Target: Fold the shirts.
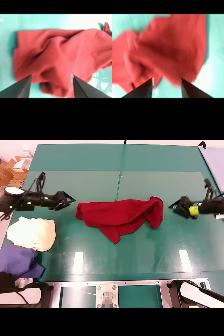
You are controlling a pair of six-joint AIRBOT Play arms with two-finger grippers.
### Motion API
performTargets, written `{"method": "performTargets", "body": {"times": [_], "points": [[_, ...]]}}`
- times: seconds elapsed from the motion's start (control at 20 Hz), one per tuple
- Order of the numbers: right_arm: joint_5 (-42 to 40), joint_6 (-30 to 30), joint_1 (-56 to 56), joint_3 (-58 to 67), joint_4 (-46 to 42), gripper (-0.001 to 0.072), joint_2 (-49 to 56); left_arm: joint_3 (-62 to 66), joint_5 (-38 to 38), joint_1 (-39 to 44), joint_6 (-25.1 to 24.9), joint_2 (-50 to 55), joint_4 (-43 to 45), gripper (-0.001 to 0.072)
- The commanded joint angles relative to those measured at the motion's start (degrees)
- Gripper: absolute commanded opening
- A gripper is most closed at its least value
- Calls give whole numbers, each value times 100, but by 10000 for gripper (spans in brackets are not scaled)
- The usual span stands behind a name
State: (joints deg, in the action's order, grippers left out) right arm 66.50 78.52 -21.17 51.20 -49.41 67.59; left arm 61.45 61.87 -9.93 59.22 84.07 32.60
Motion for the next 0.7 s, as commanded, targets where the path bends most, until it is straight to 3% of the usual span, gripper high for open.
{"method": "performTargets", "body": {"times": [0.0,0.25,0.45,0.55,0.6,0.65], "points": [[-142,144,553,-1237,442,416,-437,61,487,-304,74,4,623,568],[-2157,144,2277,-2000,1408,411,221,59,520,-302,76,4,748,569],[-2413,136,3032,-1362,1746,370,1414,59,518,-302,74,4,752,568],[-2514,-92,3139,-1029,1746,169,1663,59,527,-302,76,4,752,568],[-2494,-216,3115,-894,1729,26,1655,59,525,-304,76,4,752,568],[-2304,-291,3029,-765,1685,16,1620,61,522,-304,76,4,756,568]]}}
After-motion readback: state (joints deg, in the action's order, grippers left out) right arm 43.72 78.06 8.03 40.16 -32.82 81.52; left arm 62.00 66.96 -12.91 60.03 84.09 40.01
